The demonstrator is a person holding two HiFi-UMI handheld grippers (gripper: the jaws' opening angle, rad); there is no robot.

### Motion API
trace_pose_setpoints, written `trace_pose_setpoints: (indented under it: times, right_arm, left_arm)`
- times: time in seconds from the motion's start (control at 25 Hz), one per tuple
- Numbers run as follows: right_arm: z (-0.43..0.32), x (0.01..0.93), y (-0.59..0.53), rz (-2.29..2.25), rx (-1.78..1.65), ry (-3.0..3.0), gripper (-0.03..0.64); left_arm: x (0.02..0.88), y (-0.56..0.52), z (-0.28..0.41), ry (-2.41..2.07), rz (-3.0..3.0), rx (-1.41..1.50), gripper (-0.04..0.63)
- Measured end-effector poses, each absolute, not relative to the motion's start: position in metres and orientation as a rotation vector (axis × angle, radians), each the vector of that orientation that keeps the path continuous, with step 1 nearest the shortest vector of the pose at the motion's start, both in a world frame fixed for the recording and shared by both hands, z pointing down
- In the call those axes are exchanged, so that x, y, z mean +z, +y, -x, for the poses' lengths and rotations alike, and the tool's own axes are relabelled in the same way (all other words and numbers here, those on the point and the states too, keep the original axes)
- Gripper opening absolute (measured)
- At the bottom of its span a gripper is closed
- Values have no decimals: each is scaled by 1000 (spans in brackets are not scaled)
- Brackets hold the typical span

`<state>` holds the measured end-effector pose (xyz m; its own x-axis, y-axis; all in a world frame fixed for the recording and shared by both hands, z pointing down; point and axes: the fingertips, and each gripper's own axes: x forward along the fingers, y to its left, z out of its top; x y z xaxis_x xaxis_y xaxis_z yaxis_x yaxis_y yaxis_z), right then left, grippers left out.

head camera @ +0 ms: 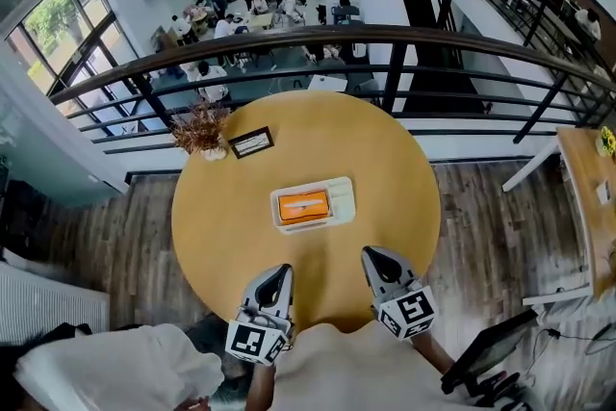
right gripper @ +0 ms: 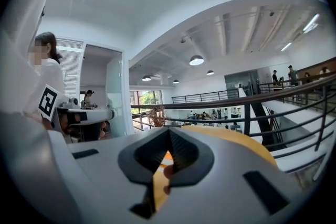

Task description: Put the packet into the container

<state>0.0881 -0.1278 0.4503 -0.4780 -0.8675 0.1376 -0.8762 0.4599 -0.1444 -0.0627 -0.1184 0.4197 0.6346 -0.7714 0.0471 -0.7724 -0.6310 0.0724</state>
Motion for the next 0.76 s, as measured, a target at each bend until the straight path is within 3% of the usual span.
trace_pose_setpoints:
  times: [0.76]
  right_arm:
    - [-65, 447, -138, -1502, 268, -2676, 3]
  left_arm:
    - [420, -118, 79, -1344, -2733, 27, 6]
